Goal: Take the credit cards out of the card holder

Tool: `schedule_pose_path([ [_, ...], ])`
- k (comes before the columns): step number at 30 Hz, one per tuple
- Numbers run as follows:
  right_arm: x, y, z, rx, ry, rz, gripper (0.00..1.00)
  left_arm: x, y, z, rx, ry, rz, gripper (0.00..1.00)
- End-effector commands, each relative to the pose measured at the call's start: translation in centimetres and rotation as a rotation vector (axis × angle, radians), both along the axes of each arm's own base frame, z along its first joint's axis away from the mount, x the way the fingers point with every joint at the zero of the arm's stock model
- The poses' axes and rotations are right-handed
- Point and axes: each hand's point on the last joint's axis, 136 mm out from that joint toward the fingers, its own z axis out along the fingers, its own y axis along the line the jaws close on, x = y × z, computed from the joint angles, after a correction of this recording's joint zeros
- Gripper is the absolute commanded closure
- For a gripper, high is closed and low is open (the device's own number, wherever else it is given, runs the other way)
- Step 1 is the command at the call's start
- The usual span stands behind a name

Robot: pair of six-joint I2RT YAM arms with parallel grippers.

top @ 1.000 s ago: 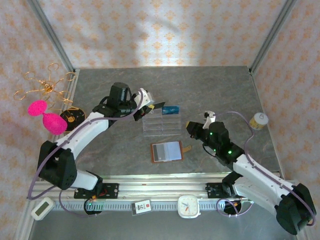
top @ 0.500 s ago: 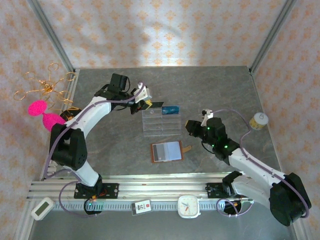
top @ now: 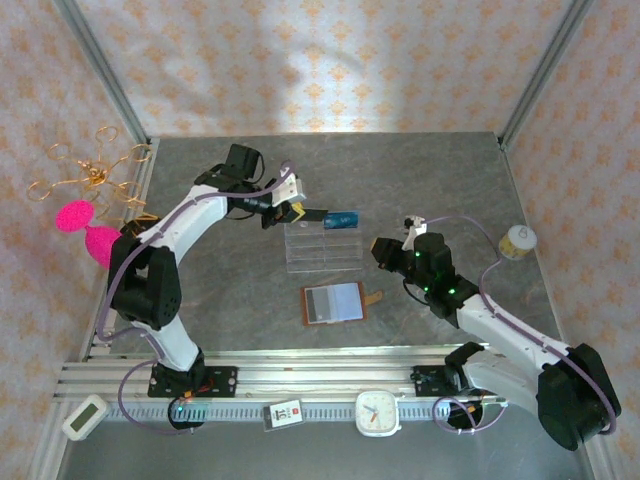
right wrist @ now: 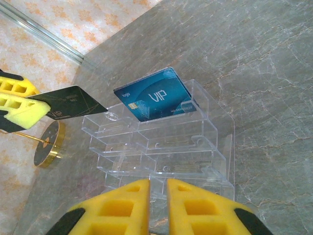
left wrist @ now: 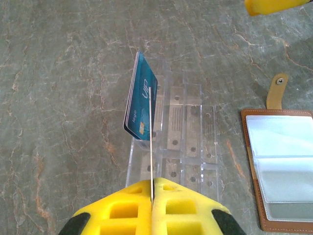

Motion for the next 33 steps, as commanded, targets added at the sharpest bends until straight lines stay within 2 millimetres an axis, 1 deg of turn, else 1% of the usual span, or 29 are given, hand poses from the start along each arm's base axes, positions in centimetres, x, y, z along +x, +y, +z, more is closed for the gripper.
schedule_pose_path([
  [1, 0.7, 0.3, 2.2, 0.016, -0.063, 0.008, 0.84, 0.1, -0.2, -0.2, -0.001, 0.015, -0.037, 1.00],
  [9, 0.8, 0.2, 2.1, 0.016, -0.062, 0.007, 0.84, 0.8, -0.1, -0.8, 0.016, 0.022, -0.025, 1.00],
  [19, 0.9, 0.0, 2.1, 0.014, -0.062, 0.002, 0.84, 1.3, 0.4, -2.4, 0.047, 0.047, -0.003, 1.00],
  [25, 0.9, 0.0, 2.2, 0.018, -0.065, 0.006, 0.84, 2.0, 0.8, -2.2, 0.060, 0.036, 0.019, 1.00],
  [33, 0.8, 0.1, 2.1, 0.017, -0.062, 0.015, 0.84, 2.7, 1.1, -3.1, 0.085, 0.054, 0.036, 1.00],
])
